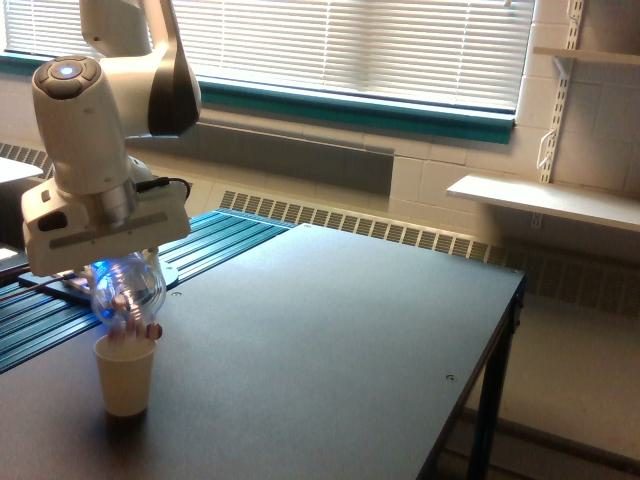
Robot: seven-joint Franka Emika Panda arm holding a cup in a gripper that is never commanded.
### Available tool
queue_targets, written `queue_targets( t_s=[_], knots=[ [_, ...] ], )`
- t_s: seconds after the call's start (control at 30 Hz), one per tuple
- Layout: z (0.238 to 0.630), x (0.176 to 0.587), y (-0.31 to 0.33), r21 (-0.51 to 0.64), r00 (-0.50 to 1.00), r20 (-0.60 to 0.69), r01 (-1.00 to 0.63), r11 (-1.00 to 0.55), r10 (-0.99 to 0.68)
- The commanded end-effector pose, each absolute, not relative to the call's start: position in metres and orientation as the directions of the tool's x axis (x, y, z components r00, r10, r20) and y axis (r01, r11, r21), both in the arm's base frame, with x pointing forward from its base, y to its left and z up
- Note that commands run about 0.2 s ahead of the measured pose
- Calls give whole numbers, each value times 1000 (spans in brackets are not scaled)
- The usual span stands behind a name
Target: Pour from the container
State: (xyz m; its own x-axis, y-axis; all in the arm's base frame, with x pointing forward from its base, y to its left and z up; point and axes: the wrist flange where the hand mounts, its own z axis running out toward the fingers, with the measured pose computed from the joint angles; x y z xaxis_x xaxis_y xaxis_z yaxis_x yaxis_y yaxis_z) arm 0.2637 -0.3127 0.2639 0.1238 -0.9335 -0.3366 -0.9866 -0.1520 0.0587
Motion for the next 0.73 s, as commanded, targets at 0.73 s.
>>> queue_targets(
  t_s=[0.73],
  knots=[
    [273,254,-324,-46,52,-278,-998,-40,-959]
  ],
)
